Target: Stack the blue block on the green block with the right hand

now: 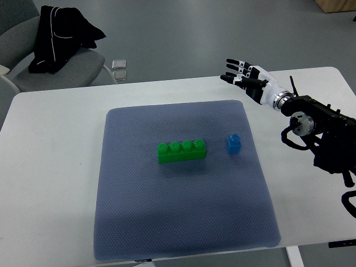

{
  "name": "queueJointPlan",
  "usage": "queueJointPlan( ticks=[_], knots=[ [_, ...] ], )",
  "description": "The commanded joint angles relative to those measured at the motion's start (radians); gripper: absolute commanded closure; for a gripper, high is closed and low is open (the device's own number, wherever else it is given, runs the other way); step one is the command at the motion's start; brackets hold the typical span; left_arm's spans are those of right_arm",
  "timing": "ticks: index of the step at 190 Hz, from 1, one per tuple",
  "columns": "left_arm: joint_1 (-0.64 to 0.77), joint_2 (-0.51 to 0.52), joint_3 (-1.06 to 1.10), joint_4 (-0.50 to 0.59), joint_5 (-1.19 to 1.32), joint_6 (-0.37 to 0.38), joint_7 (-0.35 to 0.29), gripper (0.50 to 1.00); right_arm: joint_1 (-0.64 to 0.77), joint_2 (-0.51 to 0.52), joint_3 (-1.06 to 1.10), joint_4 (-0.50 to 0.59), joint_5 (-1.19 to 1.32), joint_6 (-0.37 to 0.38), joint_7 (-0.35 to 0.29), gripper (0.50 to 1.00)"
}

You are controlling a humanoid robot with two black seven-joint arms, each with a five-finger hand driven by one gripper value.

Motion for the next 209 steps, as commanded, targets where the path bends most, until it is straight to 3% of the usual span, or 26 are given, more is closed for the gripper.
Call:
queueJointPlan(
  ticks=[1, 99, 165, 209],
  knots=[
    [0.000, 0.000, 0.000, 0.005, 0.000, 0.000, 0.000, 0.500, 0.001, 0.003, 0.000, 0.000, -0.002, 0.004, 0.005, 0.583],
    [-0.001, 0.000, 0.000, 0.000, 0.000, 0.000, 0.005, 0.500, 0.050, -0.048, -0.054, 0.012, -0.100, 0.018, 0.006, 0.583],
    [-0.001, 0.000, 0.000, -0.006, 0.000, 0.000, 0.005, 0.500, 0.052, -0.355, -0.080, 0.325, -0.384, 0.050, 0.009, 0.583],
    [-0.001, 0.000, 0.000, -0.005, 0.000, 0.000, 0.005, 0.500, 0.039, -0.451, -0.078, 0.443, -0.688, 0.027, 0.026, 0.585]
  ],
)
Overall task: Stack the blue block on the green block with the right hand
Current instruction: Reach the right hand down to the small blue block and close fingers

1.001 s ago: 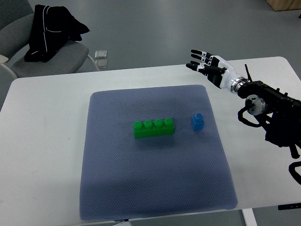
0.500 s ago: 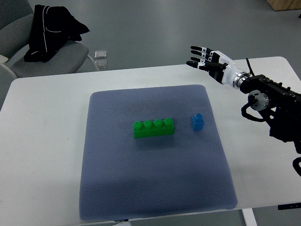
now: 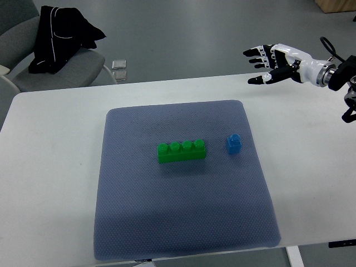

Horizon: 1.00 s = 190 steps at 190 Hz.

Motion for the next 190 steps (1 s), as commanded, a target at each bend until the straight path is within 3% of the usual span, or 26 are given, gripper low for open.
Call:
queueJointPlan(
  ticks=[1, 20, 48, 67, 110, 138, 190],
  knots=[
    [0.000, 0.000, 0.000, 0.001, 0.000, 0.000, 0.000, 0.500, -0.008, -0.038, 0.001, 0.051, -0.126, -0.020, 0.013, 0.585],
    [0.000, 0.000, 0.000, 0.001, 0.000, 0.000, 0.000, 0.500, -0.041, -0.114, 0.000, 0.189, -0.215, -0.074, 0.026, 0.585],
    [0.000, 0.000, 0.000, 0.001, 0.000, 0.000, 0.000, 0.500, -0.118, -0.215, -0.035, 0.477, -0.392, -0.199, 0.003, 0.587],
    [0.000, 0.000, 0.000, 0.001, 0.000, 0.000, 0.000, 0.500, -0.126, -0.242, -0.103, 0.568, -0.415, -0.274, -0.033, 0.587],
    [0.000, 0.000, 0.000, 0.001, -0.002, 0.000, 0.000, 0.500, -0.167, -0.172, -0.135, 0.558, -0.416, -0.367, -0.053, 0.593],
    [0.000, 0.000, 0.000, 0.001, 0.000, 0.000, 0.000, 0.500, -0.215, -0.074, -0.141, 0.488, -0.430, -0.394, -0.102, 0.599],
    [0.000, 0.000, 0.000, 0.001, 0.000, 0.000, 0.000, 0.500, -0.239, -0.011, -0.143, 0.370, -0.433, -0.443, -0.102, 0.617]
  ],
)
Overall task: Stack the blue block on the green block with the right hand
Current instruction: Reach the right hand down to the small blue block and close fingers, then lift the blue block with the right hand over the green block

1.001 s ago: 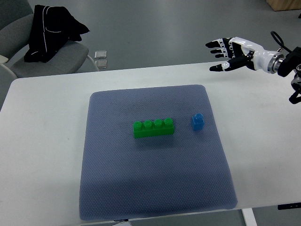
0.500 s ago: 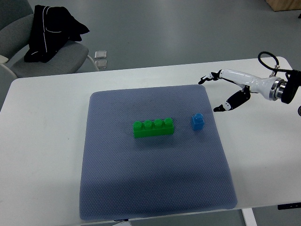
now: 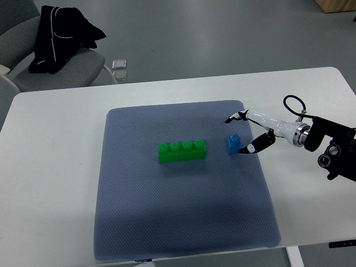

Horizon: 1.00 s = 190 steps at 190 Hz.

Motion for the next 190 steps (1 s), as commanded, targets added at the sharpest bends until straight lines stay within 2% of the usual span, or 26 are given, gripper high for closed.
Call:
queueJointPlan(
  ticks=[1, 29, 85, 120, 173, 190],
  knots=[
    [0.000, 0.000, 0.000, 0.000, 0.000, 0.000, 0.000, 0.500, -0.001, 0.026, 0.000, -0.041, -0.001, -0.014, 0.001, 0.617],
    [0.000, 0.000, 0.000, 0.000, 0.000, 0.000, 0.000, 0.500, -0.001, 0.039, 0.000, -0.052, -0.007, -0.014, 0.001, 0.652],
    [0.000, 0.000, 0.000, 0.000, 0.000, 0.000, 0.000, 0.500, -0.001, 0.042, -0.010, -0.052, -0.008, -0.014, 0.003, 0.671],
    [0.000, 0.000, 0.000, 0.000, 0.000, 0.000, 0.000, 0.500, -0.003, 0.043, -0.016, -0.041, -0.025, -0.014, 0.004, 0.707],
    [0.000, 0.000, 0.002, 0.000, 0.000, 0.000, 0.000, 0.500, -0.004, 0.043, -0.016, -0.038, -0.065, -0.014, 0.009, 0.807],
    [0.000, 0.000, 0.000, 0.000, 0.000, 0.000, 0.000, 0.500, -0.006, 0.043, -0.016, -0.036, -0.080, -0.014, 0.009, 0.822]
  ],
)
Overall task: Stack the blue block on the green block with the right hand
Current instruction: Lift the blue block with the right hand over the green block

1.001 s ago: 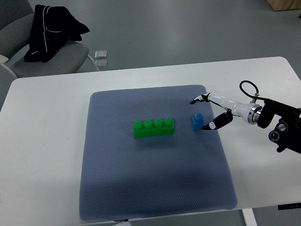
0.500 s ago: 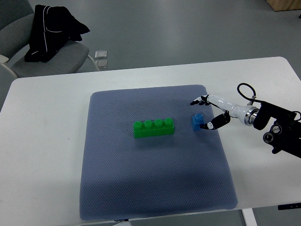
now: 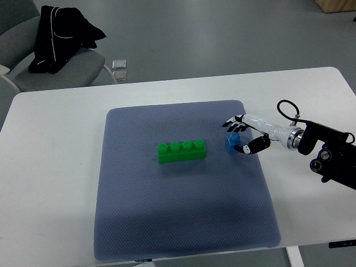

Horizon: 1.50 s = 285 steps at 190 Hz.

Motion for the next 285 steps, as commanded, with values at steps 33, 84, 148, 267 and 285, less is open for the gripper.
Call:
queueJointPlan(
  ticks=[33, 84, 148, 267, 285],
  knots=[
    [0.000, 0.000, 0.000, 0.000, -0.001, 0.000, 0.000, 0.500, -0.006, 0.011, -0.002, 0.003, -0.027, 0.000, 0.002, 0.844],
    [0.000, 0.000, 0.000, 0.000, 0.000, 0.000, 0.000, 0.500, -0.006, 0.009, -0.002, 0.011, -0.050, -0.006, 0.004, 0.910],
    [0.000, 0.000, 0.000, 0.000, 0.000, 0.000, 0.000, 0.500, -0.001, 0.002, 0.002, 0.022, -0.059, -0.049, 0.022, 0.948],
    [0.000, 0.000, 0.000, 0.000, 0.000, 0.000, 0.000, 0.500, 0.114, 0.147, -0.038, 0.095, -0.080, -0.130, 0.053, 0.948],
    [0.000, 0.000, 0.000, 0.000, 0.000, 0.000, 0.000, 0.500, 0.122, 0.163, -0.051, 0.085, -0.088, -0.132, 0.045, 0.948]
  ],
)
